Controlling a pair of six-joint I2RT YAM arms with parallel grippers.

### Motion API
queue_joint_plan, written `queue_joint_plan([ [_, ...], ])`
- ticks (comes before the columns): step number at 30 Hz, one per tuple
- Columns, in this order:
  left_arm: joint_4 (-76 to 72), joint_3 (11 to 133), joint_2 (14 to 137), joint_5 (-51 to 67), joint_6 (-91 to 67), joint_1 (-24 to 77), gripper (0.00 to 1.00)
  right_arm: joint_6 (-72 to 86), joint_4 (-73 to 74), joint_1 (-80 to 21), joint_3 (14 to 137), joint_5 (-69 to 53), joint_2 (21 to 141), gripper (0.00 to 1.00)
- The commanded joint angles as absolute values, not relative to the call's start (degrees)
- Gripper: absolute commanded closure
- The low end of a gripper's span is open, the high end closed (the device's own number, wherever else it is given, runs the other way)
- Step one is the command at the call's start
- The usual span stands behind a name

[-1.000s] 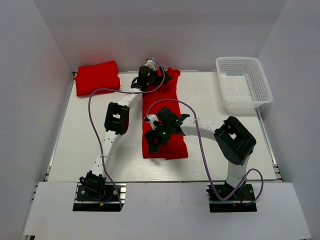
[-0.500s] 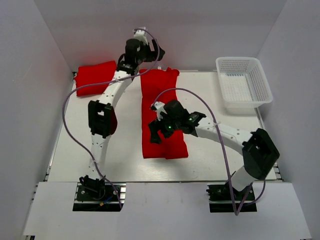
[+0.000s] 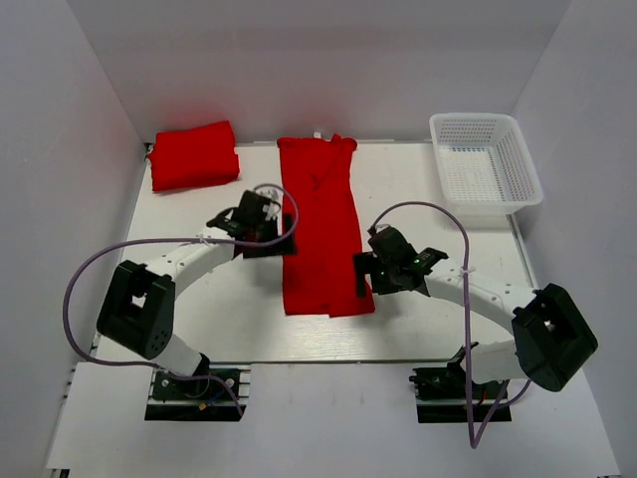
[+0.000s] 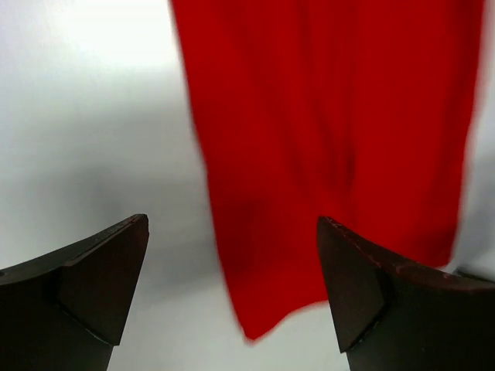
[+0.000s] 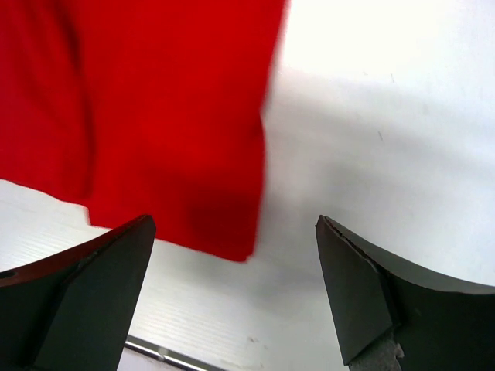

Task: Fold and stack the t-shirts
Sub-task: Rotate the tshirt 90 degrees, then grab the bottom of the folded rectangular tshirt with both arms

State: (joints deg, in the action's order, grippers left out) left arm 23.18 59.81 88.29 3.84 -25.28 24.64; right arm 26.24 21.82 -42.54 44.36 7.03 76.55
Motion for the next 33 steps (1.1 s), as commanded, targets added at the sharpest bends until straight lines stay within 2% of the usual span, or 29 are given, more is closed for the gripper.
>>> queue_joint_plan([
  [1, 30.58, 53.55, 80.71, 2.29, -29.79, 27.76, 0.01, 28.74, 24.43, -41.75, 42.63, 6.08, 75.67, 0.1],
  [3, 29.89, 47.13, 77.71, 5.52, -30.32, 28.91, 0.01, 29.09, 24.52, -40.87, 40.96, 4.32, 76.02, 0.14],
  [8, 29.36, 38.95, 71.64, 8.26, -32.17, 32.42, 0.01, 28.56, 24.09, -40.69, 39.56, -1.93, 77.26, 0.16],
  [14, 22.85, 36.83, 72.59, 10.55, -32.78, 34.97, 0.01, 29.27, 21.36, -40.43, 38.76, -2.98, 78.13, 0.16],
  [18, 23.03, 38.32, 76.98, 9.05, -32.26, 36.21, 0.08, 30.15, 20.22, -40.43, 38.32, -3.34, 78.22, 0.19],
  [19, 23.03, 38.32, 77.78, 9.84, -31.73, 36.82, 0.12, 30.49, 20.21, -40.52, 38.06, -3.34, 78.31, 0.19],
  [22, 23.11, 38.32, 80.33, 10.89, -31.21, 38.05, 0.22, 30.5, 19.43, -40.52, 37.36, -4.66, 79.1, 0.27],
  [23, 23.81, 38.32, 80.85, 10.9, -31.2, 38.06, 0.3, 30.67, 19.16, -40.43, 37.09, -4.92, 79.19, 0.29],
  [26, 24.35, 37.54, 80.86, 9.76, -31.2, 39.11, 0.4, 31.2, 18.46, -40.43, 36.39, -5.71, 79.89, 0.38],
  [27, 23.39, 37.53, 80.86, 9.76, -31.2, 39.11, 0.49, 31.38, 17.85, -40.52, 36.3, -6.23, 79.98, 0.44],
  [28, 23.38, 36.92, 81.38, 10.36, -31.2, 39.72, 0.54, 31.55, 17.32, -40.43, 36.12, -6.41, 80.07, 0.47],
  [29, 22.68, 36.91, 81.91, 10.37, -31.2, 39.73, 0.6, 31.73, 16.79, -40.43, 36.04, -6.59, 80.42, 0.52],
  [30, 22.68, 36.91, 81.91, 10.89, -31.2, 39.73, 0.7, 31.73, 16.79, -40.26, 36.12, -6.68, 80.77, 0.64],
  [32, 24.34, 37.71, 82.44, 10.9, -30.67, 40.34, 0.8, 32.17, 17.05, -40.52, 36.21, -7.12, 80.95, 0.78],
  [33, 24.35, 37.71, 82.44, 10.9, -30.67, 40.34, 0.91, 32.08, 16.96, -40.52, 36.21, -7.21, 80.77, 0.91],
])
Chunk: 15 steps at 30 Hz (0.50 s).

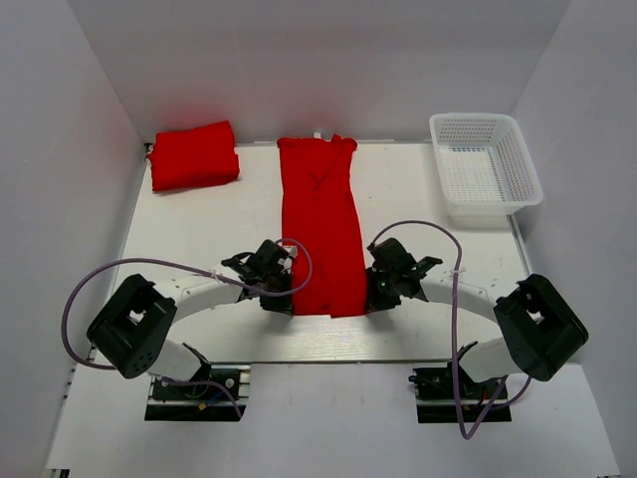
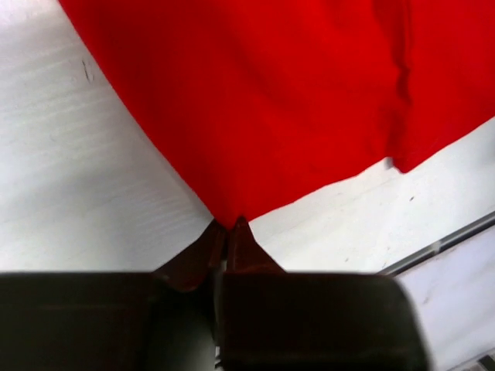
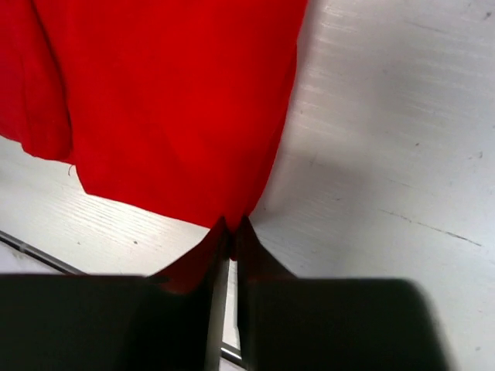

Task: Fold and stack the t-shirts
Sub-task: Grab the bottom of the folded rectangular tshirt with both arms

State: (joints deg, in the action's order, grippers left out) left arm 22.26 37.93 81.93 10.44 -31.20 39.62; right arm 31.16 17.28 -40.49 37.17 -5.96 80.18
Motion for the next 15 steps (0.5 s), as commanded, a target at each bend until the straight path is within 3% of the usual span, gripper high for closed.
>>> queue_joint_plan([
  [1, 24.87, 37.71, 82.44, 10.9, -30.67, 40.34, 0.96, 31.99, 17.31, -40.52, 36.21, -7.38, 80.51, 0.98],
  [2, 24.87, 37.71, 82.44, 11.51, -30.67, 40.34, 1.0, 31.91, 17.31, -40.52, 36.21, -7.38, 79.9, 1.0],
  [15, 29.18, 47.01, 78.75, 8.88, -29.45, 39.11, 1.0, 30.59, 19.25, -40.25, 39.98, -2.38, 75.14, 1.0],
])
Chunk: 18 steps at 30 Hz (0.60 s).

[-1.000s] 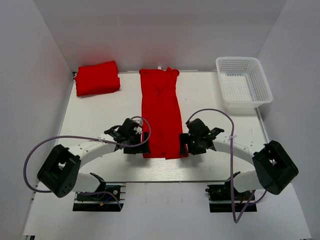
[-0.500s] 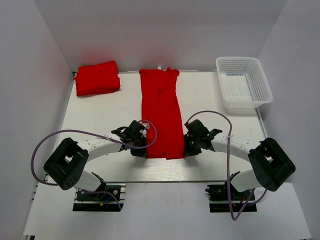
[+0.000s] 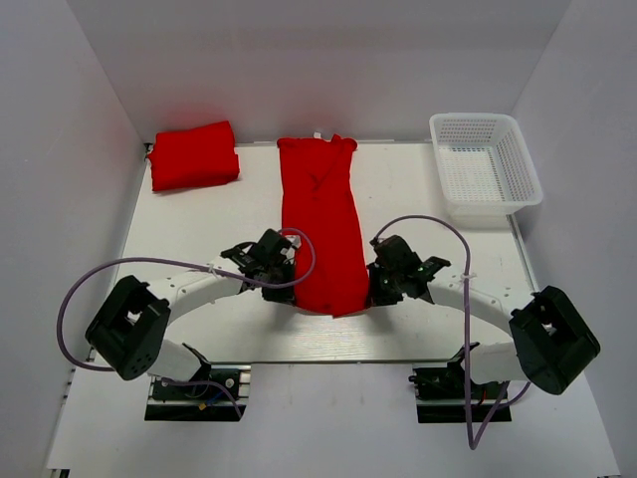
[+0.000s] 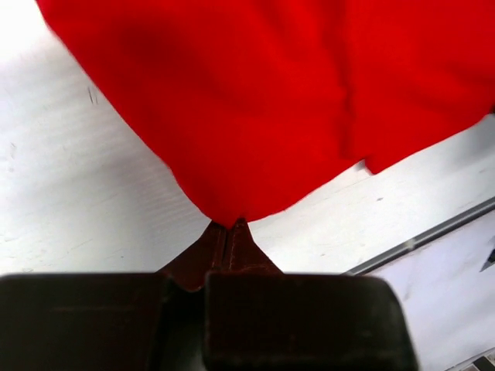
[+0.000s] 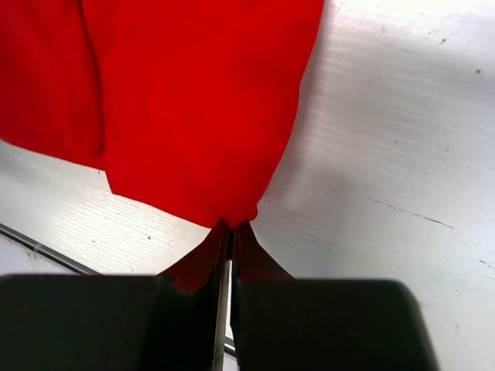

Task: Fold and stack the t-shirts
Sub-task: Grab the bottom of the folded rectangular tshirt with both arms, then fold the folded rectangular tshirt in 1/3 of the way

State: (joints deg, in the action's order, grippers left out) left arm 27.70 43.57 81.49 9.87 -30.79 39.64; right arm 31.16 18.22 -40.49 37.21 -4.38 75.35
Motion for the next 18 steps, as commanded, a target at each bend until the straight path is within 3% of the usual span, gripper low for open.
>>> queue_joint_plan([
  [1, 30.14, 47.8, 79.45, 8.09, -29.44, 39.11, 1.0, 30.67, 20.03, -40.08, 41.56, -1.94, 75.58, 1.0],
  [10, 35.51, 59.41, 89.03, 1.59, -30.75, 35.51, 1.0, 29.79, 21.36, -37.27, 54.12, 3.07, 86.02, 1.0],
  [18, 32.96, 65.65, 90.18, -2.01, -32.78, 30.24, 1.0, 26.02, 23.99, -33.4, 66.52, 2.72, 94.91, 1.0],
])
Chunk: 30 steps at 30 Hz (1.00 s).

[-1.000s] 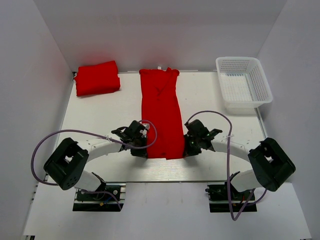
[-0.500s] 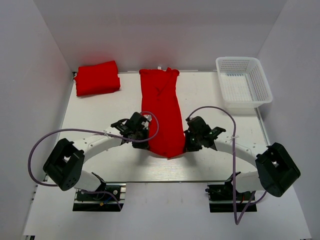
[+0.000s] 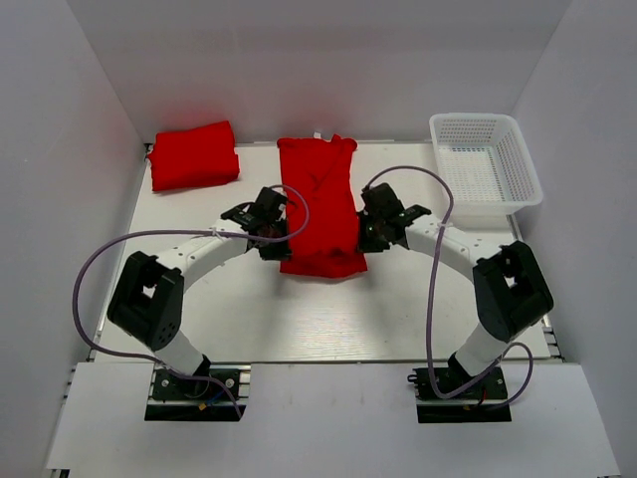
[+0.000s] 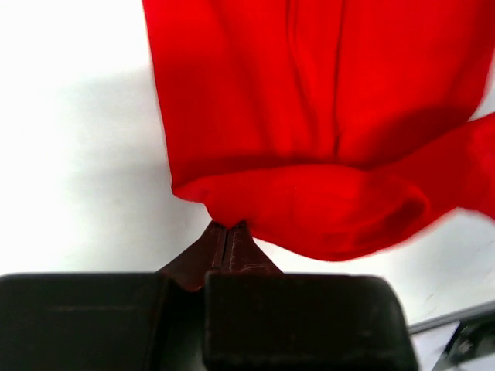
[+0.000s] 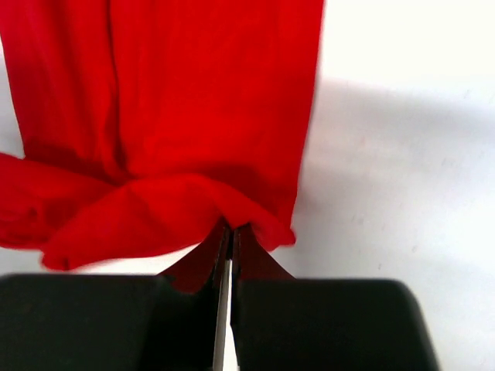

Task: Fold and stack the t-shirts
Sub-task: Fold the folded rectangular tshirt in 1/3 of the way

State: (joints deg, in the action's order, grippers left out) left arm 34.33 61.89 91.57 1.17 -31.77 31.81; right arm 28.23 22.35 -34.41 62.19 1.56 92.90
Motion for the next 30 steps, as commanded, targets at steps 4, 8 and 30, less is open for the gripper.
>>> queue_joint_plan([
  [4, 30.06, 69.42, 91.05, -1.41, -31.04, 28.13, 1.0, 24.17, 25.22, -31.38, 71.79, 2.64, 98.08, 1.0],
  [8, 30.67, 73.12, 94.12, -1.41, -30.5, 26.29, 1.0, 22.59, 25.66, -29.71, 77.76, 2.9, 101.07, 1.0],
  [30, 23.39, 88.94, 109.86, 4.75, -22.51, 18.64, 1.0, 13.54, 27.51, -24.0, 101.33, -5.01, 118.12, 1.0],
])
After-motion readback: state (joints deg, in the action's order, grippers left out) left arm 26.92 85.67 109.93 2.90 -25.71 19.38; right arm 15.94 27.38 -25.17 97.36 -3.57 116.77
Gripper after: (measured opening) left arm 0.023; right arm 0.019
